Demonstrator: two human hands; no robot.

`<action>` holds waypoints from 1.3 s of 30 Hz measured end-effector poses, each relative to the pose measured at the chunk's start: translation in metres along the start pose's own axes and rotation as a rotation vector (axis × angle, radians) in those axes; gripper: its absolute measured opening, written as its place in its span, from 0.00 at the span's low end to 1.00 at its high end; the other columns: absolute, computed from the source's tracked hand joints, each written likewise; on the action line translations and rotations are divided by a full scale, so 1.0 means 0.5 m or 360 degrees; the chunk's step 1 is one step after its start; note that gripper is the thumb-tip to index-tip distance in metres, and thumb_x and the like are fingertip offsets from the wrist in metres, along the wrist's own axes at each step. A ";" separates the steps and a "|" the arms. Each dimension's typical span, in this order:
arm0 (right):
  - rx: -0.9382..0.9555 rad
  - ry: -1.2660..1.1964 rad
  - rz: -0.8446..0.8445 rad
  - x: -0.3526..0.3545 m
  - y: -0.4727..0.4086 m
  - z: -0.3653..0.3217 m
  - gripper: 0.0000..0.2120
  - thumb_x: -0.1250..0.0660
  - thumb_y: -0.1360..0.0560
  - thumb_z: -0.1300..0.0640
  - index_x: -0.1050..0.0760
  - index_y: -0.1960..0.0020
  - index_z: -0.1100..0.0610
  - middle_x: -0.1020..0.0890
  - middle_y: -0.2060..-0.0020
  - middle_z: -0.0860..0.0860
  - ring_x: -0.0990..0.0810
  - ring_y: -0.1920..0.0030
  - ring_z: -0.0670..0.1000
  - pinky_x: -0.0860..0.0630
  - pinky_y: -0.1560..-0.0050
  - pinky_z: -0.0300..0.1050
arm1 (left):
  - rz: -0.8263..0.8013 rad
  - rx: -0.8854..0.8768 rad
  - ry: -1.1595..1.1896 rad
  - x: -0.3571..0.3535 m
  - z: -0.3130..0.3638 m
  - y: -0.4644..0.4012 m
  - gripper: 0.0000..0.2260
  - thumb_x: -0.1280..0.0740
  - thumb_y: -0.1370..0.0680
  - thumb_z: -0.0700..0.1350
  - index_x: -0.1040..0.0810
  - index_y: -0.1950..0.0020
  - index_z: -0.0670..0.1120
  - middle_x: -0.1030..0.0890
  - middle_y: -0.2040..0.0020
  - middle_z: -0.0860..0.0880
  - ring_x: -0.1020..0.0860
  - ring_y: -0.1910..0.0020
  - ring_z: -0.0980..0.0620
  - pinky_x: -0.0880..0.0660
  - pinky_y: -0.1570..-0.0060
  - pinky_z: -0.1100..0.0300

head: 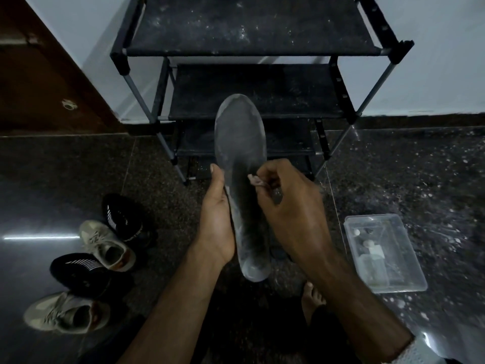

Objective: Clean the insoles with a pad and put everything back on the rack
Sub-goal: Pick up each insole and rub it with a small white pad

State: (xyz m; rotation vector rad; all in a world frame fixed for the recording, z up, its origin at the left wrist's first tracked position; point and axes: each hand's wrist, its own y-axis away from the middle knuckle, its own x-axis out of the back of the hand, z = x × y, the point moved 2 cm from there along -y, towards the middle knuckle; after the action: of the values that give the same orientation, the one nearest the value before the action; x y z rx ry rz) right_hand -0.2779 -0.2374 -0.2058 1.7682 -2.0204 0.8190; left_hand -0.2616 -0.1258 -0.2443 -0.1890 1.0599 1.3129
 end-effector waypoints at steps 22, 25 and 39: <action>0.0093 -0.0192 -0.0172 -0.020 0.018 -0.040 0.09 0.30 0.25 0.58 0.26 0.47 0.51 0.18 0.56 0.44 0.20 0.55 0.42 0.22 0.56 0.41 | -0.0040 -0.0059 -0.0010 0.009 0.011 0.002 0.36 0.53 0.21 0.67 0.26 0.32 0.39 0.25 0.32 0.41 0.27 0.32 0.46 0.33 0.33 0.52; -0.0040 -0.0155 -0.0075 -0.007 0.008 -0.016 0.06 0.31 0.24 0.56 0.26 0.49 0.51 0.19 0.57 0.44 0.21 0.56 0.41 0.23 0.56 0.40 | -0.0054 -0.0034 0.0051 0.002 0.006 0.007 0.35 0.53 0.20 0.66 0.18 0.41 0.42 0.19 0.39 0.43 0.21 0.40 0.47 0.25 0.37 0.52; -0.0368 -0.0531 -0.0131 0.006 0.004 -0.004 0.06 0.26 0.28 0.59 0.22 0.55 0.54 0.18 0.61 0.43 0.19 0.57 0.39 0.23 0.55 0.31 | -0.0063 -0.0125 0.0108 0.002 0.020 -0.001 0.36 0.46 0.24 0.66 0.34 0.26 0.40 0.27 0.30 0.40 0.29 0.31 0.44 0.32 0.32 0.48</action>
State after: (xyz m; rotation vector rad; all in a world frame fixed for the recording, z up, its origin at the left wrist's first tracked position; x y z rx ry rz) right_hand -0.2808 -0.2381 -0.2028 1.9352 -2.1221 0.2631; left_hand -0.2562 -0.1186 -0.2399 -0.3137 1.0575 1.3211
